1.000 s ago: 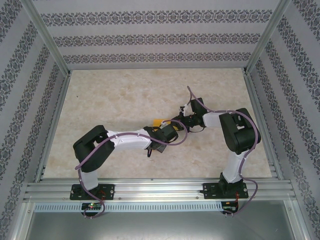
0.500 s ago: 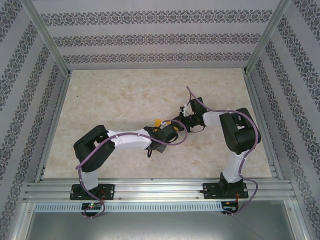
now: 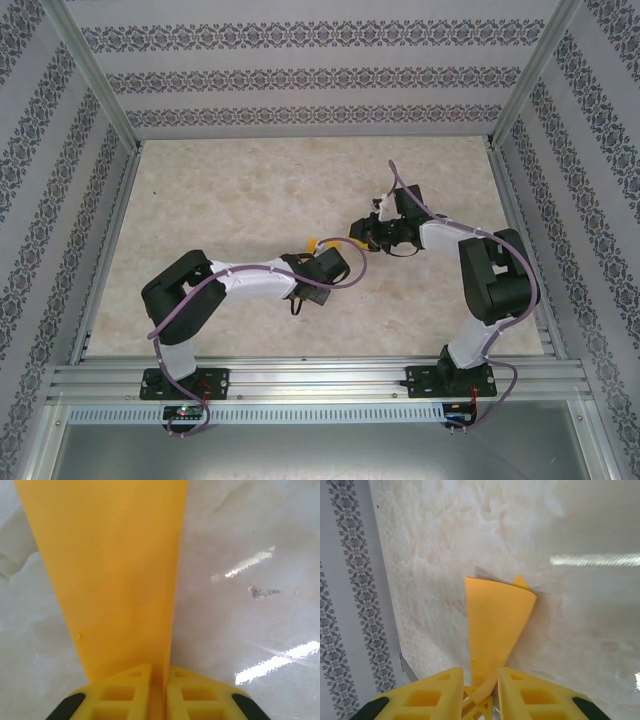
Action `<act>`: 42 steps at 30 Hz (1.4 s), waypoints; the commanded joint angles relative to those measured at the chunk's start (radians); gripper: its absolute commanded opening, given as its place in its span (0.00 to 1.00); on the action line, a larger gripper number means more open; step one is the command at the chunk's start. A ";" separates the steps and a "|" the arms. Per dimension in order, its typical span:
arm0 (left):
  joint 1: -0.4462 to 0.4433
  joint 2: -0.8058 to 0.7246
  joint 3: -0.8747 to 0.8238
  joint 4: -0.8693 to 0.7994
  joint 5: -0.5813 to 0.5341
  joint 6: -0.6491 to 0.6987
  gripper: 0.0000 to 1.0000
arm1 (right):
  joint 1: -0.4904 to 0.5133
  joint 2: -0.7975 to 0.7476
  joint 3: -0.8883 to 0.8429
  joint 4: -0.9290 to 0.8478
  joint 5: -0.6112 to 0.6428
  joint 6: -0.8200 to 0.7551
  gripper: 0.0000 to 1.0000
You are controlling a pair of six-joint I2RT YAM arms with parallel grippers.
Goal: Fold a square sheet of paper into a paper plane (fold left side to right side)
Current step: Fold the wing for the fifth time at the center of the table.
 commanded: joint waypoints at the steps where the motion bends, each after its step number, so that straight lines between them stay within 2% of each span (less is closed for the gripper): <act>1: 0.044 -0.069 -0.039 0.106 0.086 -0.042 0.12 | -0.012 -0.038 -0.036 -0.017 0.024 -0.048 0.27; 4: 0.072 -0.101 -0.066 0.161 0.154 -0.056 0.09 | -0.012 -0.057 -0.066 0.004 0.012 -0.058 0.29; 9: 0.127 -0.138 -0.117 0.268 0.286 -0.102 0.07 | -0.004 -0.087 -0.126 0.068 -0.005 -0.069 0.40; 15: 0.184 -0.143 -0.170 0.385 0.407 -0.161 0.05 | 0.060 -0.071 -0.166 0.165 0.002 -0.053 0.49; 22: 0.220 -0.132 -0.214 0.487 0.486 -0.227 0.04 | 0.149 -0.027 -0.168 0.241 0.103 0.007 0.60; 31: 0.240 -0.096 -0.236 0.581 0.550 -0.287 0.03 | 0.202 0.023 -0.110 0.198 0.170 0.015 0.59; 42: 0.245 -0.058 -0.244 0.617 0.571 -0.312 0.03 | 0.203 0.063 -0.083 0.201 0.186 0.032 0.54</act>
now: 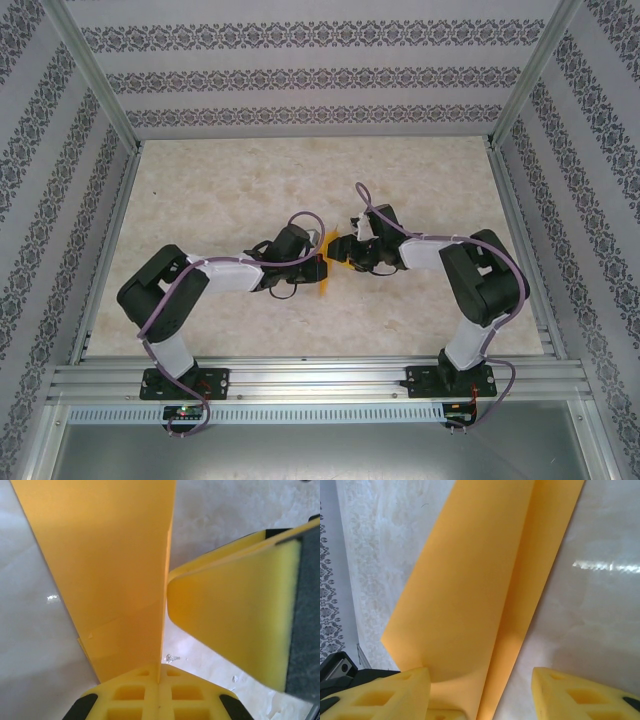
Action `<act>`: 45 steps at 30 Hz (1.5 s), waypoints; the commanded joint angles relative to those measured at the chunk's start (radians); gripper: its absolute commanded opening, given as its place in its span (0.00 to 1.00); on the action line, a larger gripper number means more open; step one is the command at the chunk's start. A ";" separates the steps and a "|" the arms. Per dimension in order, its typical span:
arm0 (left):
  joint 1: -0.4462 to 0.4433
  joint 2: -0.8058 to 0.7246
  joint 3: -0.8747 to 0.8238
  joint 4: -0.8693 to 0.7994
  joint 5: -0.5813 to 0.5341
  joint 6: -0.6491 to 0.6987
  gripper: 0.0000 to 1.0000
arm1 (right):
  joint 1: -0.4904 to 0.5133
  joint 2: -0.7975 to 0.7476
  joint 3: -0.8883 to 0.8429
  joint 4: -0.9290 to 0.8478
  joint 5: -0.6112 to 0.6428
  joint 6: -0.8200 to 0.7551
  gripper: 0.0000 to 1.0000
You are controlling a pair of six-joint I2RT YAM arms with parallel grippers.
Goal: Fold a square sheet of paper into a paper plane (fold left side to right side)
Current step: Fold the wing for the fifth time at the center of the table.
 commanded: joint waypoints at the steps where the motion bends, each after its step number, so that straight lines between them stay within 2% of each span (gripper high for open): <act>1: 0.015 0.016 -0.014 0.067 0.021 -0.024 0.03 | 0.009 0.029 0.033 -0.001 0.027 0.001 0.53; 5: 0.020 0.018 -0.019 0.073 0.022 -0.031 0.07 | 0.012 0.050 0.035 -0.021 0.040 -0.004 0.50; 8: 0.023 0.019 -0.020 0.075 0.027 -0.032 0.15 | 0.013 0.067 0.039 -0.033 0.052 -0.001 0.48; 11: 0.025 0.016 -0.022 0.076 0.031 -0.032 0.18 | 0.015 0.081 0.046 -0.052 0.061 -0.004 0.47; 25: 0.040 -0.053 -0.039 0.074 0.049 -0.024 0.33 | 0.018 0.118 0.075 -0.081 0.070 -0.008 0.47; 34: 0.132 -0.164 -0.051 0.019 0.094 -0.034 0.38 | 0.020 0.115 0.077 -0.089 0.070 -0.017 0.47; 45: 0.187 -0.020 0.085 0.005 0.167 -0.016 0.37 | 0.020 0.112 0.077 -0.098 0.065 -0.025 0.48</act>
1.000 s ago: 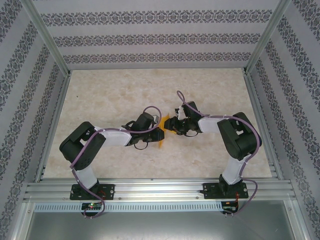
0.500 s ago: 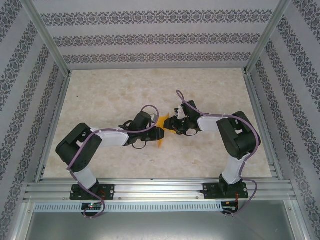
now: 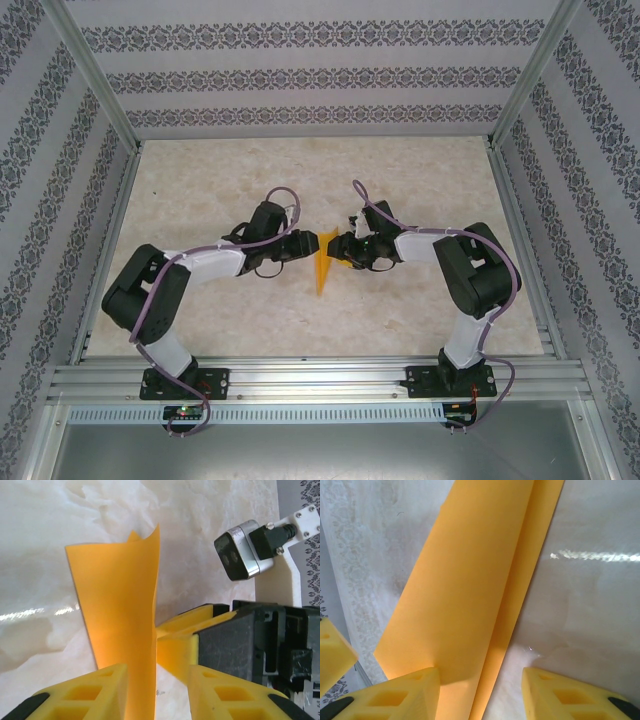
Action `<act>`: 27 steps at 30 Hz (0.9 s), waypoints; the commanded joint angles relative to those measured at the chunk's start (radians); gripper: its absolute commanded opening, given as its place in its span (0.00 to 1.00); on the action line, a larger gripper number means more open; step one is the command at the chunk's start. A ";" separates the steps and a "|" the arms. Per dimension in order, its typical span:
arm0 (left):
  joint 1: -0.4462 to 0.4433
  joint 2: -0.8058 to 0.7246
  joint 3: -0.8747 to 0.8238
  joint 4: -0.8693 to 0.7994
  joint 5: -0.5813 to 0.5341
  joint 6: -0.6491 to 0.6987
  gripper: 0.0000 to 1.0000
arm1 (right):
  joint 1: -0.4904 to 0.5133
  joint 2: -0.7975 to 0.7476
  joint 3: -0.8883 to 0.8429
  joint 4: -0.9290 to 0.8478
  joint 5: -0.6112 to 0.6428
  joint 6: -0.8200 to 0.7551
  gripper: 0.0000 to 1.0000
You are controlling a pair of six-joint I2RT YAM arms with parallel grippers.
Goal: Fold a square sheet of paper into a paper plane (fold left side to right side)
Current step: Fold the wing for the fifth time at the center of the table.
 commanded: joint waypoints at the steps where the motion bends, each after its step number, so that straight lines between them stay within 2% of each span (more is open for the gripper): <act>1: 0.014 0.046 0.047 0.015 0.055 0.000 0.37 | 0.020 0.049 0.000 -0.007 0.053 -0.025 0.48; 12: 0.014 0.149 0.117 0.033 0.092 -0.009 0.33 | 0.022 0.055 0.004 -0.016 0.048 -0.030 0.48; 16: 0.014 0.170 0.134 0.028 0.096 -0.003 0.25 | 0.021 0.056 0.008 -0.026 0.047 -0.038 0.49; 23: 0.014 0.186 0.138 -0.013 0.058 0.015 0.06 | 0.021 0.044 0.007 -0.031 0.050 -0.043 0.49; 27: 0.014 0.191 0.134 -0.036 0.031 0.021 0.02 | 0.020 0.030 0.007 -0.039 0.054 -0.051 0.50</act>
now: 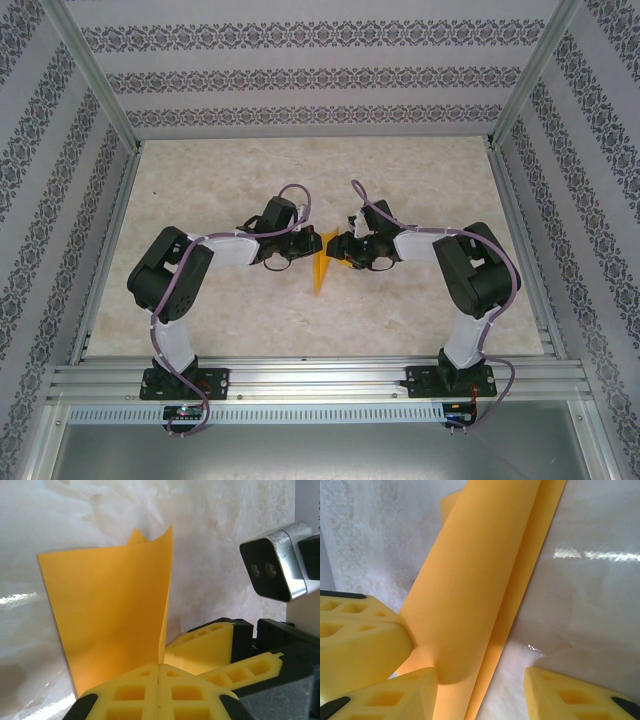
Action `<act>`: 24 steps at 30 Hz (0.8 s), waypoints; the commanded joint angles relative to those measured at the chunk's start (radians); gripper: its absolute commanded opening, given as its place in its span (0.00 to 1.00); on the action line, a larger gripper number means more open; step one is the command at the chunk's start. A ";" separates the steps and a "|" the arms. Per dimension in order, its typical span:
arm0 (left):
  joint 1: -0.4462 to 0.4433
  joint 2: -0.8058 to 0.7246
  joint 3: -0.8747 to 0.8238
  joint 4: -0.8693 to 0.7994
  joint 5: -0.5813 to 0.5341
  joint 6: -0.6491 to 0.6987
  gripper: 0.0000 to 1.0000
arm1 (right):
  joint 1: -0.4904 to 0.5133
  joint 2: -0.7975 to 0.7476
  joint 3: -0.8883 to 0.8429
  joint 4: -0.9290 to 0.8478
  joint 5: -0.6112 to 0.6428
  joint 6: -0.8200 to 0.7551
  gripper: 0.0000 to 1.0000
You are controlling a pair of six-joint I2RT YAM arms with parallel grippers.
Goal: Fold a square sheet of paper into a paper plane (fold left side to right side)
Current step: Fold the wing for the fifth time at the center of the table.
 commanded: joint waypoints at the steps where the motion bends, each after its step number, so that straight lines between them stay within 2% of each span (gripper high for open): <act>1: 0.007 0.022 0.016 -0.028 -0.042 0.020 0.01 | 0.014 0.025 -0.005 -0.021 0.054 -0.043 0.51; 24: 0.013 0.084 0.025 -0.020 -0.062 0.040 0.01 | -0.003 -0.015 -0.011 -0.051 0.055 -0.070 0.52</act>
